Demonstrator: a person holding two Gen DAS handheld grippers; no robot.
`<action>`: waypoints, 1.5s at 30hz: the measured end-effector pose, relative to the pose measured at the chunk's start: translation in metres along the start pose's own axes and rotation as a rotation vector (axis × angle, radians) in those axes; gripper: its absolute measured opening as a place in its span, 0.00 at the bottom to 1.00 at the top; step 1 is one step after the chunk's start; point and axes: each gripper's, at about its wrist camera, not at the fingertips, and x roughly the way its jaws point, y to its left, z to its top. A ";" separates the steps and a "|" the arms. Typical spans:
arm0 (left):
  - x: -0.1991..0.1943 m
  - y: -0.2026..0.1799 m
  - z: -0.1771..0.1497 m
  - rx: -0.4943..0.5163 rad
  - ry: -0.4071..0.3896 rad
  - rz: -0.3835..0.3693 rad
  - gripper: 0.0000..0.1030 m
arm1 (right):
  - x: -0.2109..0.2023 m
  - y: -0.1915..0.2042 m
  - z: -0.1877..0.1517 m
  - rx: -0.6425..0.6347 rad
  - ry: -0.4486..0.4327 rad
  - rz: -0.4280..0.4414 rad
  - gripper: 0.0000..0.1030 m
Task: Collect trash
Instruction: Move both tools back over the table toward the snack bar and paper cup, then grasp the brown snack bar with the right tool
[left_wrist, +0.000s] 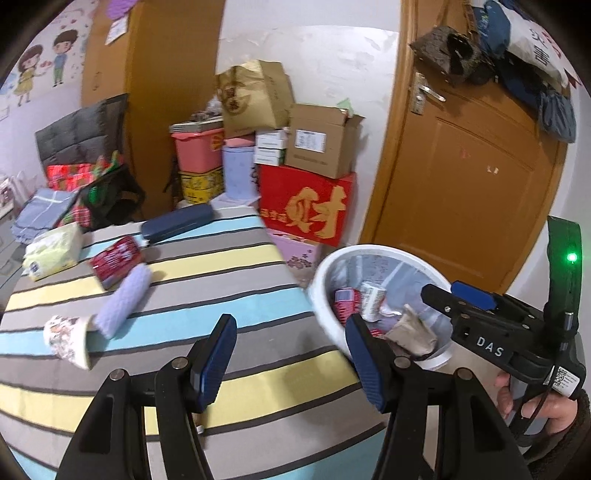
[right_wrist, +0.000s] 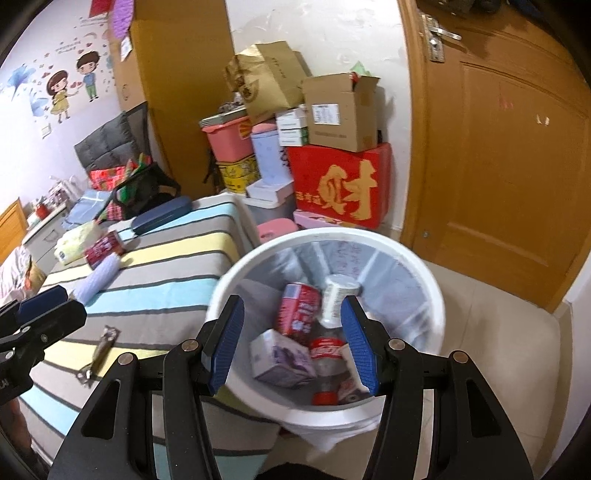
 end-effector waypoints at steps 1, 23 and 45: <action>-0.004 0.006 -0.002 -0.009 -0.003 0.014 0.59 | 0.000 0.005 -0.001 -0.005 -0.001 0.008 0.55; -0.062 0.145 -0.055 -0.199 -0.014 0.243 0.63 | 0.016 0.110 -0.030 -0.112 0.099 0.203 0.55; -0.021 0.210 -0.063 -0.268 0.076 0.279 0.66 | 0.055 0.185 -0.051 -0.265 0.265 0.191 0.48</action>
